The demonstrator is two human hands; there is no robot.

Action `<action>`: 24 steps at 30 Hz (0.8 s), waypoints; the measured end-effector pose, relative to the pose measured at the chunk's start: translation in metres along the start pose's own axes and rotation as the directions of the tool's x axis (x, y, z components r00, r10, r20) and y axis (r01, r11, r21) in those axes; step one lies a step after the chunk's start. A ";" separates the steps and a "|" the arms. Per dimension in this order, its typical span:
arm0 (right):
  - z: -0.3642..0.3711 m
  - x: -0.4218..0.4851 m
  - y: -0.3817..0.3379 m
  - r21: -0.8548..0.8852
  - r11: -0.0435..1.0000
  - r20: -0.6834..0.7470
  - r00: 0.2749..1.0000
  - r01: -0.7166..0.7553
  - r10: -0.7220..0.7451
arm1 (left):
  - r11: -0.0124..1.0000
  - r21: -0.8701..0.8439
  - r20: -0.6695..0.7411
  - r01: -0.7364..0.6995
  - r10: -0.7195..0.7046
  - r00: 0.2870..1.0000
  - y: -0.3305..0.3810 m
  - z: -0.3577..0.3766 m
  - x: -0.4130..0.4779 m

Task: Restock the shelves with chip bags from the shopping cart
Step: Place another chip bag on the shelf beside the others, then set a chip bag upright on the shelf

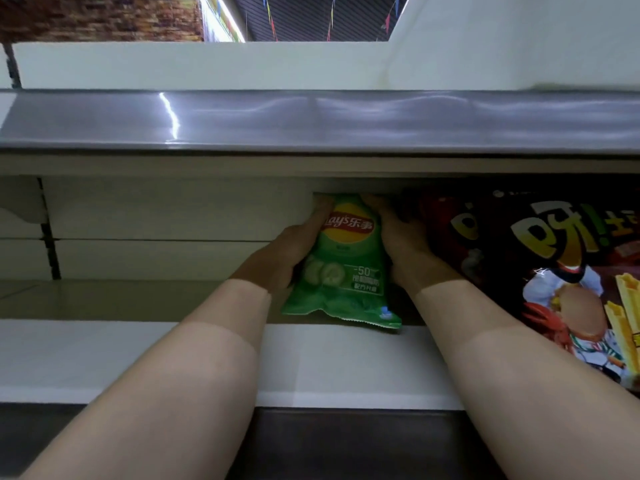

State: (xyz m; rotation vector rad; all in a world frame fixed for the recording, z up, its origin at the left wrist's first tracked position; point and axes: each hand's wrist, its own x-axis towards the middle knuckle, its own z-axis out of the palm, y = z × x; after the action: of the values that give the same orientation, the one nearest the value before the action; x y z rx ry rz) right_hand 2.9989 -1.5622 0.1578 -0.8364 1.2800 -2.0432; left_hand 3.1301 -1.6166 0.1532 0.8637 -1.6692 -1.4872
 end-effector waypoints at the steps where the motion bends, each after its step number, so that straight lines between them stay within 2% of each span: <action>1: -0.002 0.000 -0.001 -0.017 1.000 -0.021 1.000 0.001 -0.001 | 0.999 -0.014 0.098 0.051 -0.050 0.994 0.000 -0.002 -0.006; 2: -0.006 0.002 -0.001 -0.034 0.999 -0.036 0.999 -0.002 0.000 | 0.995 0.007 0.186 0.096 -0.096 0.978 -0.001 -0.004 -0.011; 3: -0.009 0.008 0.001 -0.054 0.998 -0.045 0.999 -0.012 0.010 | 0.991 0.045 0.214 0.126 -0.133 0.968 -0.003 -0.005 -0.012; 4: -0.013 0.010 0.001 -0.090 0.996 -0.052 0.998 -0.027 0.023 | 0.989 0.061 0.196 0.135 -0.144 0.970 -0.005 -0.005 -0.011; 6: -0.014 0.009 0.001 -0.178 0.982 -0.034 0.998 -0.054 0.048 | 0.997 -0.007 0.103 0.080 -0.079 0.992 -0.008 -0.002 -0.007; 8: -0.010 0.003 0.002 -0.206 0.976 0.052 0.995 -0.076 0.088 | 0.997 -0.070 0.043 0.020 -0.016 0.999 -0.009 0.003 -0.002; 10: -0.006 0.001 0.006 -0.228 0.968 0.105 0.985 -0.108 0.135 | 0.999 -0.049 0.013 0.002 -0.001 1.000 -0.011 0.008 0.000; 12: -0.006 0.003 0.011 -0.247 0.963 0.108 0.984 -0.109 0.139 | 0.999 -0.050 -0.021 -0.001 0.000 1.000 -0.012 0.011 0.003; 17: -0.007 0.007 0.009 -0.239 0.967 0.070 0.992 -0.090 0.110 | 0.985 -0.172 -0.010 -0.013 0.012 1.000 -0.013 0.028 0.010; 24: -0.011 0.006 0.008 -0.366 0.926 0.029 0.993 -0.095 0.113 | 0.992 -0.092 -0.261 -0.084 0.058 0.964 -0.018 0.060 0.020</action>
State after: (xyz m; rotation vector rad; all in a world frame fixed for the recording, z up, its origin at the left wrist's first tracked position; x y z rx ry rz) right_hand 2.9875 -1.5638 0.1476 -0.9525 1.6681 -1.7150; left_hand 3.0691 -1.6051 0.1327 0.8905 -1.4070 -1.3366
